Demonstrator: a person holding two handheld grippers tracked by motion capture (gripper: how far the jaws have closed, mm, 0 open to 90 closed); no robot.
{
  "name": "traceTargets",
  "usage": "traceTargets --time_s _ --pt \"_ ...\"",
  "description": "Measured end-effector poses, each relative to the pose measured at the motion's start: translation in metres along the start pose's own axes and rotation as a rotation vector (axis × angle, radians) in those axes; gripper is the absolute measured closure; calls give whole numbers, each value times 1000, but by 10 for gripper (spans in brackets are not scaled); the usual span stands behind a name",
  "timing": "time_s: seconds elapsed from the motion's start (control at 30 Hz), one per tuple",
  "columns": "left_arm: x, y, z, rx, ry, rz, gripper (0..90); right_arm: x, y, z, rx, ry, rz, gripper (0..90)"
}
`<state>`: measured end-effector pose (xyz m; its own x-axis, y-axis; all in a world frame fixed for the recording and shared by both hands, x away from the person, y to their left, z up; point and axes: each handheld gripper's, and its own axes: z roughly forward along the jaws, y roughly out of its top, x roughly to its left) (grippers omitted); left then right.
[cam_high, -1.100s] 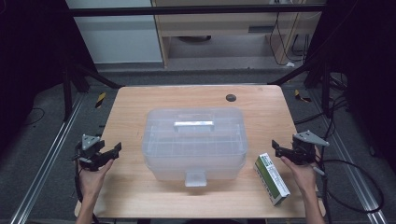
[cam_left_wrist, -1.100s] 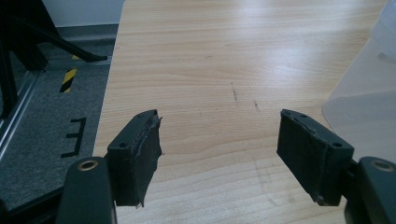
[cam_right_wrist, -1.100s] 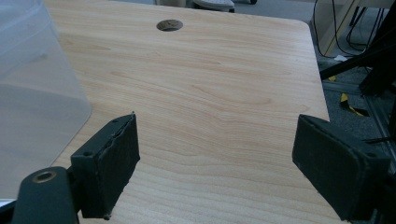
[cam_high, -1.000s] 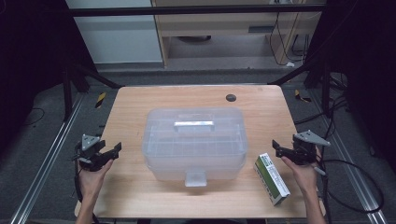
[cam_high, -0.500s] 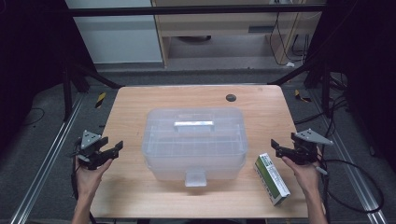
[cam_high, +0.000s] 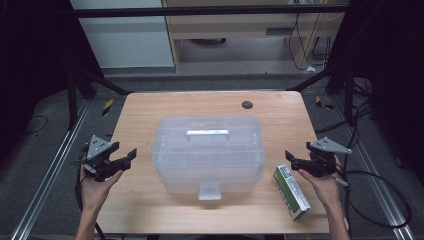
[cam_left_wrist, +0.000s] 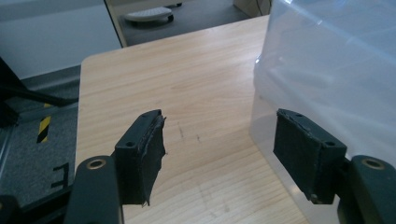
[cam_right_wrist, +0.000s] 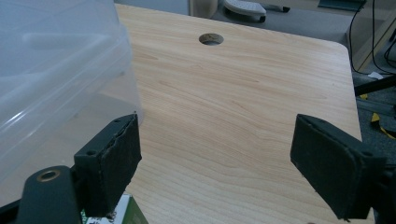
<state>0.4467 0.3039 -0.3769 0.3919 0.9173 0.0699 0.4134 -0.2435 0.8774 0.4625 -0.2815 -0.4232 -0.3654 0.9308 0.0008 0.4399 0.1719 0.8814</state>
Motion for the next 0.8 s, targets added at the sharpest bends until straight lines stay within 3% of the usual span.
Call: traceTargets --time_s 0.17,0.3,0.8 --pt "-6 9 -6 -15 -19 16 323 1 4 -3 -8 7 0 164" --pt "-14 21 -13 -32 -28 60 324 1 6 -6 -11 6 5 164" --pt "-28 49 -19 -36 -61 150 331 2 7 -6 2 3 -2 163"
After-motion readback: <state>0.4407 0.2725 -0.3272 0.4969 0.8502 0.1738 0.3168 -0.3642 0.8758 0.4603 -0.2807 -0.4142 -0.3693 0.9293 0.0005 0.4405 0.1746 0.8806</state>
